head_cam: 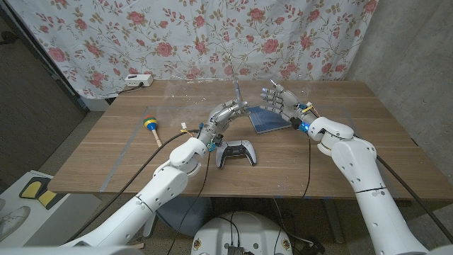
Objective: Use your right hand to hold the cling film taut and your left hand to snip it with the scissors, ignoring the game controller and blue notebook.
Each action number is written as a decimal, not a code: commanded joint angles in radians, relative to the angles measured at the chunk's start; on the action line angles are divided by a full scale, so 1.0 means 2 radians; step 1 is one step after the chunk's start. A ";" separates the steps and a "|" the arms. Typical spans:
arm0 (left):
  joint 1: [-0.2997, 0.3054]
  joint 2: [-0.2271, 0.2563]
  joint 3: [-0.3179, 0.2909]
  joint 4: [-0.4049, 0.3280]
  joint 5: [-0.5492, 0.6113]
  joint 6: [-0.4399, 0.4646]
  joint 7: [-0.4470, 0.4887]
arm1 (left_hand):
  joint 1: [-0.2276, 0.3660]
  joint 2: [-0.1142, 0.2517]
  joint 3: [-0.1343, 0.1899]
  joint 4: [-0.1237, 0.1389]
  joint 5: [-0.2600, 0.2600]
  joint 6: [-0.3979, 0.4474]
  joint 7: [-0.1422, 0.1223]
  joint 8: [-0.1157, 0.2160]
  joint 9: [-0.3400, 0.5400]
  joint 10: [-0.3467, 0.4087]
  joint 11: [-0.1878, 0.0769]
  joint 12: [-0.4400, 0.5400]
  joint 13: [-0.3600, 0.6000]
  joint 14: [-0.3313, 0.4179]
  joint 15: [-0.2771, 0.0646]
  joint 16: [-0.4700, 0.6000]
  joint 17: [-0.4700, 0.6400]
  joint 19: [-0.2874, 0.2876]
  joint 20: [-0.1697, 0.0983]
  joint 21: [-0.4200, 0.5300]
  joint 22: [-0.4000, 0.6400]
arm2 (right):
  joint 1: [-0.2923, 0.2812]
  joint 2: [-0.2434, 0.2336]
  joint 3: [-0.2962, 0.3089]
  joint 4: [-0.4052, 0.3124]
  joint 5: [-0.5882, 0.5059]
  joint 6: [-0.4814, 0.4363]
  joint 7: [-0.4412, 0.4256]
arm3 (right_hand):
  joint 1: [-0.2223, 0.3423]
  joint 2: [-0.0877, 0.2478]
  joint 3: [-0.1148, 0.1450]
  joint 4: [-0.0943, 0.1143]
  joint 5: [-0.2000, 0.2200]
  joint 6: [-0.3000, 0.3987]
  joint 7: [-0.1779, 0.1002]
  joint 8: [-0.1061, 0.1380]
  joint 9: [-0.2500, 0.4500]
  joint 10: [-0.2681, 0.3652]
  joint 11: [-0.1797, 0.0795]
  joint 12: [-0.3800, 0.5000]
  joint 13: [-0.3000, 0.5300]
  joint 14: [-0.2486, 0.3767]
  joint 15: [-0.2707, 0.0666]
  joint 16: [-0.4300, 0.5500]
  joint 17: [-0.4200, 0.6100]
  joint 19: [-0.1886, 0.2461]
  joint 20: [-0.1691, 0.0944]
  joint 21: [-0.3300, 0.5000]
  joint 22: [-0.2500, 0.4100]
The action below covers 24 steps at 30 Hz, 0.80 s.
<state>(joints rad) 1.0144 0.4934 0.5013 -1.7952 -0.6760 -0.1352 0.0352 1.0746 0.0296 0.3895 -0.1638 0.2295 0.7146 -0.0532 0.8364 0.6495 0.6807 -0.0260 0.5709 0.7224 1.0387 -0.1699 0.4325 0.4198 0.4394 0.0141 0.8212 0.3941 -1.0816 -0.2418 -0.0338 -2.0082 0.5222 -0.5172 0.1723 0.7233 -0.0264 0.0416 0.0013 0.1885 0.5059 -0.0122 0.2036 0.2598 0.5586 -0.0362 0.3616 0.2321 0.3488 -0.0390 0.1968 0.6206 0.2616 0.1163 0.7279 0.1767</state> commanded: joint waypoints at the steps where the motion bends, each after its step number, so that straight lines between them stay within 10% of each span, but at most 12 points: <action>1: 0.025 0.040 -0.027 -0.073 -0.064 0.080 0.036 | 0.033 0.027 0.000 -0.003 0.004 0.001 0.005 0.005 0.006 0.093 -0.067 0.003 0.000 0.028 -0.025 -0.001 0.002 0.005 0.001 0.004 0.000 | 0.000 0.006 0.013 0.007 0.002 -0.018 -0.005 | 0.002 0.003 0.002 -0.002 0.003 0.005 0.001 0.004 0.001 0.005 0.001 -0.002 0.001 0.005 -0.009 0.006 -0.001 0.002 -0.002 -0.001 0.001; 24: 0.108 0.156 -0.125 -0.207 -0.192 0.168 0.128 | 0.018 0.030 -0.001 0.004 0.011 0.004 0.018 0.020 0.006 0.105 -0.059 0.008 0.007 0.043 -0.020 -0.004 0.005 0.011 0.011 0.017 -0.002 | 0.012 0.018 0.031 0.019 0.003 -0.044 -0.005 | 0.007 0.008 0.005 -0.007 0.004 0.006 0.003 0.005 0.000 0.008 0.000 -0.005 0.000 0.003 -0.010 0.007 -0.005 0.002 -0.005 -0.005 0.001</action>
<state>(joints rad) 1.1585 0.7059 0.3377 -2.1074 -0.9912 0.1552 0.2072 1.0638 0.0404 0.3834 -0.1564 0.2408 0.7249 -0.0246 0.8696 0.6586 0.7094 0.0027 0.5759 0.7345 1.1065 -0.2054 0.4285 0.4246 0.4538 0.0287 0.8479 0.3894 -1.0664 -0.2163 0.0115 -1.9812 0.5281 -0.5840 0.1619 0.7332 -0.0165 0.0499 -0.0069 0.1885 0.5130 -0.0051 0.2072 0.2600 0.5639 -0.0416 0.3544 0.2322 0.3525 -0.0427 0.2044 0.6114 0.2617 0.1162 0.7201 0.1768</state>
